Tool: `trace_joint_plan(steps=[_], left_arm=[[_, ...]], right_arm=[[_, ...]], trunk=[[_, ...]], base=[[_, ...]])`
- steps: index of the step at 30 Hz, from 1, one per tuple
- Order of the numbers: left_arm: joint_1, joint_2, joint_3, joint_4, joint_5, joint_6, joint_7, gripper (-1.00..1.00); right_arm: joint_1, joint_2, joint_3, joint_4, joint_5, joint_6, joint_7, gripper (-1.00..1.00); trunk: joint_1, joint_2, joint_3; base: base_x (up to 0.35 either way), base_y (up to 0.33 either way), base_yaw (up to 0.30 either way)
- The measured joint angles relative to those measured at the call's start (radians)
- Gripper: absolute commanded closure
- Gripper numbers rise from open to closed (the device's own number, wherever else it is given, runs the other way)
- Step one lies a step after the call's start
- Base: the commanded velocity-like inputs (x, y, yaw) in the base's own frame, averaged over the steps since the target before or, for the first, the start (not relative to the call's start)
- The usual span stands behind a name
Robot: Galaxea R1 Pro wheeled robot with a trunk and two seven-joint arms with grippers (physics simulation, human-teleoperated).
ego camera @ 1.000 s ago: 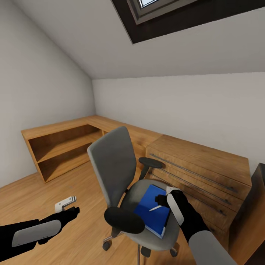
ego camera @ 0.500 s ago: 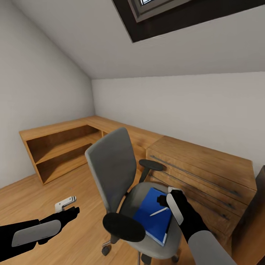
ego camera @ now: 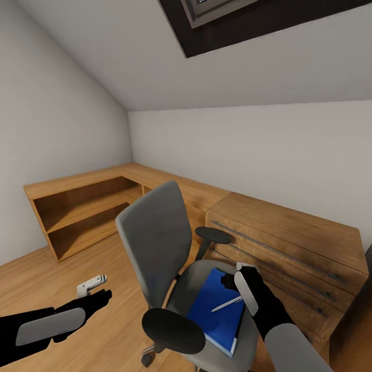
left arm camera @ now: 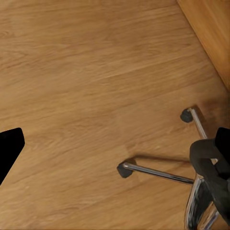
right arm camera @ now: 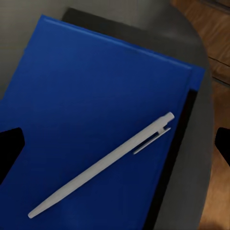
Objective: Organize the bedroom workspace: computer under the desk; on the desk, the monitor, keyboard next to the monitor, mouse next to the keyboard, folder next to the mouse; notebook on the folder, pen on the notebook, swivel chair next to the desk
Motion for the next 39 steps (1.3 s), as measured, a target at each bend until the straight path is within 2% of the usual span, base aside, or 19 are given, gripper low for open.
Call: trace_joint_plan(steps=[2,7,24,39], left_arm=[[0.000,0.000,0.001,-0.003,0.000,0.000,0.000,-1.00],[0.000,0.001,0.002,-0.029,-0.002,-0.005,0.004,-1.00],[0.000,-0.001,0.001,-0.030,-0.006,-0.007,0.004,-1.00],[0.000,0.000,0.001,-0.031,-0.006,-0.006,0.004,-1.00]], right_arm=[[0.000,0.000,0.001,-0.001,0.000,0.000,0.001,-1.00],[0.001,-0.002,0.006,-0.002,0.000,0.000,0.006,-1.00],[0.001,-0.001,0.008,-0.001,-0.004,0.000,0.008,-1.00],[0.000,0.002,0.009,-0.002,-0.004,0.001,0.008,-1.00]], trunk=[[0.000,0.000,0.000],[0.019,-0.035,-0.016],[0.084,-0.154,-0.069],[0.084,-0.154,-0.070]], base=[[0.002,0.000,0.000],[0.000,0.000,0.000],[0.000,0.000,0.000],[0.000,0.000,0.055]])
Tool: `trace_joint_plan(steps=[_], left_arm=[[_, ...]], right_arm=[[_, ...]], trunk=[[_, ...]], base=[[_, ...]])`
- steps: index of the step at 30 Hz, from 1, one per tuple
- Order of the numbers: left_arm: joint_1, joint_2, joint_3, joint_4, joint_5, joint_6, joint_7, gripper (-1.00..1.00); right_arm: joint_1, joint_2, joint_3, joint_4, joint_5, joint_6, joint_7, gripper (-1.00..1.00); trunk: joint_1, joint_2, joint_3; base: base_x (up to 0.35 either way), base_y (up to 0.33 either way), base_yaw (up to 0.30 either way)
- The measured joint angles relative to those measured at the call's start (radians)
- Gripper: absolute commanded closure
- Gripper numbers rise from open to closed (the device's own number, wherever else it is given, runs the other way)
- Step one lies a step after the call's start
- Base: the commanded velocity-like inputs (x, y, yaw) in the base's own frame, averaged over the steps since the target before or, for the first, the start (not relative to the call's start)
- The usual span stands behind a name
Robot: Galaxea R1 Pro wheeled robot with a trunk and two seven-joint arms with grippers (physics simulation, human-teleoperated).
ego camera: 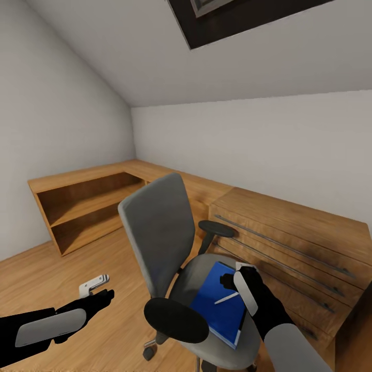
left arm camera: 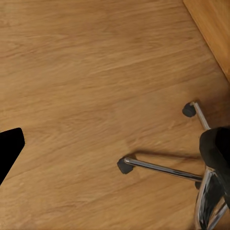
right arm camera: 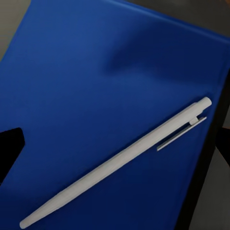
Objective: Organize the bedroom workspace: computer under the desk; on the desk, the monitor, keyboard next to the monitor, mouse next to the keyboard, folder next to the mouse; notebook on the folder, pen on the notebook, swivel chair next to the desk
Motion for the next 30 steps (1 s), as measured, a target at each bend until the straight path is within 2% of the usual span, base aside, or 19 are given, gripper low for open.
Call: trace_joint_plan(steps=[30], left_arm=[[0.000,-0.002,-0.003,0.000,0.000,-0.001,-0.001,-1.00]], right_arm=[[0.001,0.000,-0.007,0.003,0.000,0.014,-0.005,-1.00]], trunk=[[0.004,-0.007,-0.004]], base=[[0.000,0.000,0.010]])
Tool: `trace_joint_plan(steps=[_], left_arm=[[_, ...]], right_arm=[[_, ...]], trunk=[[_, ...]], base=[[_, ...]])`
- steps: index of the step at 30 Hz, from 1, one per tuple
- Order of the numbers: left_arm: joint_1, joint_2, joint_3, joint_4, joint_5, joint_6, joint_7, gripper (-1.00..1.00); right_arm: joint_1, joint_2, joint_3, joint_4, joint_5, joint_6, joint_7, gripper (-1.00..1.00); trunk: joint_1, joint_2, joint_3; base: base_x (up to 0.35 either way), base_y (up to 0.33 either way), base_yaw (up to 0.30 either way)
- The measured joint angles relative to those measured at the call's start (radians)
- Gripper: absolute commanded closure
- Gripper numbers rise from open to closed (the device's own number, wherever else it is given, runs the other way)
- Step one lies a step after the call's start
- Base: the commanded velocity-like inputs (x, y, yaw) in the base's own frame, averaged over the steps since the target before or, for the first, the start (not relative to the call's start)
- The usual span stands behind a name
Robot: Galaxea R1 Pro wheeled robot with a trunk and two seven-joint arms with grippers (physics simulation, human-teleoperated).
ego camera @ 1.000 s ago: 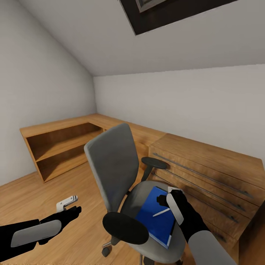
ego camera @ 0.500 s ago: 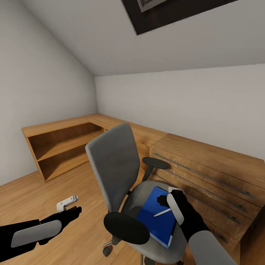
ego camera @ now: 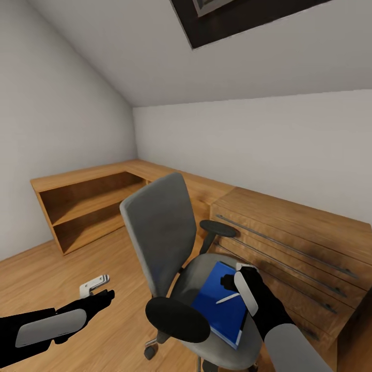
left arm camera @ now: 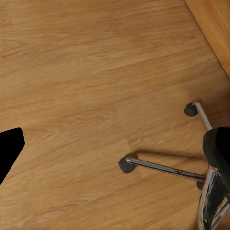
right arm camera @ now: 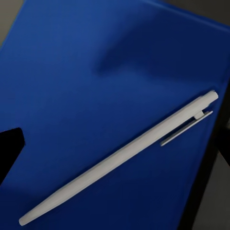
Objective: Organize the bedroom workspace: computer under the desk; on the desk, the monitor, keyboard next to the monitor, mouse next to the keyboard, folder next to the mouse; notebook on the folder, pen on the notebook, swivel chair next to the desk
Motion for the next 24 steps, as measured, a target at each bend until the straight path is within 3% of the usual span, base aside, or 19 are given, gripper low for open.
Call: trace_joint_plan(steps=[14,24], left_arm=[[0.000,0.000,0.000,0.000,0.001,0.000,0.003,-1.00],[0.000,-0.001,-0.001,0.000,0.001,0.000,0.003,-1.00]], right_arm=[[0.000,0.000,0.000,0.000,0.000,0.000,-0.001,-1.00],[0.000,0.000,0.000,-0.001,0.000,0.001,-0.001,-1.00]], trunk=[[0.031,-0.056,-0.025],[0.031,-0.056,-0.025]], base=[[0.000,0.000,0.000],[0.000,0.000,0.000]])
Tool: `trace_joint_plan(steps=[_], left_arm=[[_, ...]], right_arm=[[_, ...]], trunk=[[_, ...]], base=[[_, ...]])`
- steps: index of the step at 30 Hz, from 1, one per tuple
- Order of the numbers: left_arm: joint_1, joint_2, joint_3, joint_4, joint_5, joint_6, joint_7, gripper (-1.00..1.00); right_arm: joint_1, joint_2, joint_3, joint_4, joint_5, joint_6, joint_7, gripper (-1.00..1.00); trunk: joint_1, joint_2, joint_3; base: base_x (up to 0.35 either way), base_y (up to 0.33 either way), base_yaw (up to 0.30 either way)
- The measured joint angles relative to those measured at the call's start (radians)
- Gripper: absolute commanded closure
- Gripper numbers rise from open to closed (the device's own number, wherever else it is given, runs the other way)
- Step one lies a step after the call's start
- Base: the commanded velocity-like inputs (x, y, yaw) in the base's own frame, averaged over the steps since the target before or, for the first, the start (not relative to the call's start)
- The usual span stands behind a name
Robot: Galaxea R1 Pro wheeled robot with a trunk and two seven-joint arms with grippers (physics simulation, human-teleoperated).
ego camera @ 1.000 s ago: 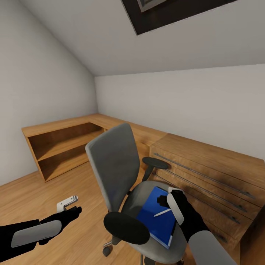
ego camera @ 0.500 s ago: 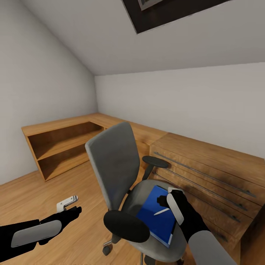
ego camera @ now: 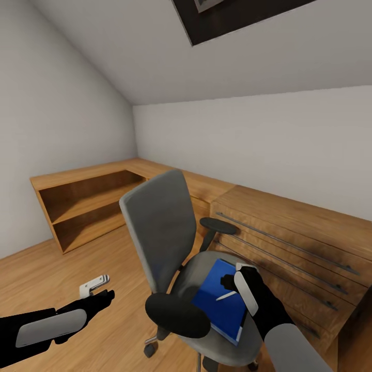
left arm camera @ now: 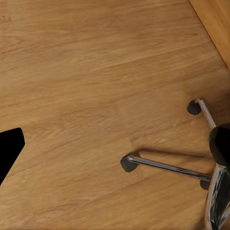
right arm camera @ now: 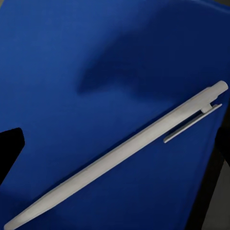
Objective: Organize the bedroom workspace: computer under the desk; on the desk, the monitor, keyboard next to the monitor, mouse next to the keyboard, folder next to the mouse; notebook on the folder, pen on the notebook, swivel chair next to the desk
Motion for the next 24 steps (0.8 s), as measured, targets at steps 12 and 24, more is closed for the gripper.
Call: trace_joint_plan(steps=[12,24], left_arm=[[0.000,0.000,0.000,0.000,0.002,0.000,-0.001,-1.00],[0.000,0.000,0.000,0.000,0.003,0.000,-0.001,-1.00]], right_arm=[[0.000,0.000,0.000,0.000,0.000,0.000,0.000,-1.00],[0.000,-0.001,0.000,0.000,0.000,-0.001,0.001,-1.00]], trunk=[[0.015,-0.028,-0.013],[0.023,-0.042,-0.019]], base=[[0.000,0.000,0.000],[0.000,0.000,0.000]])
